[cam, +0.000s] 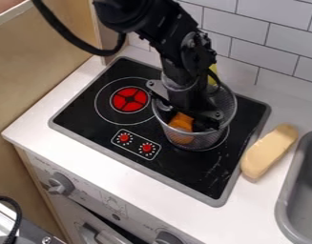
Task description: Takes a red object from the silver basket and places it on the burner in the left
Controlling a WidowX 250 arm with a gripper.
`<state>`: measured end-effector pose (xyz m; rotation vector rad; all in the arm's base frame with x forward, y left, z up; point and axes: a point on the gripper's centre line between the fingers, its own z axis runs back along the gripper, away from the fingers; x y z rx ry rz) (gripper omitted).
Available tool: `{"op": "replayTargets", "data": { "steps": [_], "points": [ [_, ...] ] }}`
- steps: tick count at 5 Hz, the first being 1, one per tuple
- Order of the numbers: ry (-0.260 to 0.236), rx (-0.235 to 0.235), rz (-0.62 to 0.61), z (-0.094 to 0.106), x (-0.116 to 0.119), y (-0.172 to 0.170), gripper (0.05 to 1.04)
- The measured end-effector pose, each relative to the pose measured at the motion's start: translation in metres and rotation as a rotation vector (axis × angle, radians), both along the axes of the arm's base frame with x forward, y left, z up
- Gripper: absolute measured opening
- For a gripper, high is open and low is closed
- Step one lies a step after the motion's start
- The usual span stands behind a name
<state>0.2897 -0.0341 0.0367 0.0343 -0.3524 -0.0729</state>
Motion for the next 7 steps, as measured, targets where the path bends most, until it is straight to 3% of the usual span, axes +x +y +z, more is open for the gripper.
{"op": "replayTargets", "data": {
  "steps": [3, 6, 7],
  "points": [
    [0.023, 0.005, 0.002, 0.017, 0.012, -0.003, 0.716],
    [0.113, 0.036, -0.031, 0.054, 0.022, 0.006, 0.716],
    [0.12, 0.067, -0.085, 0.068, 0.026, 0.019, 0.716]
  ]
}}
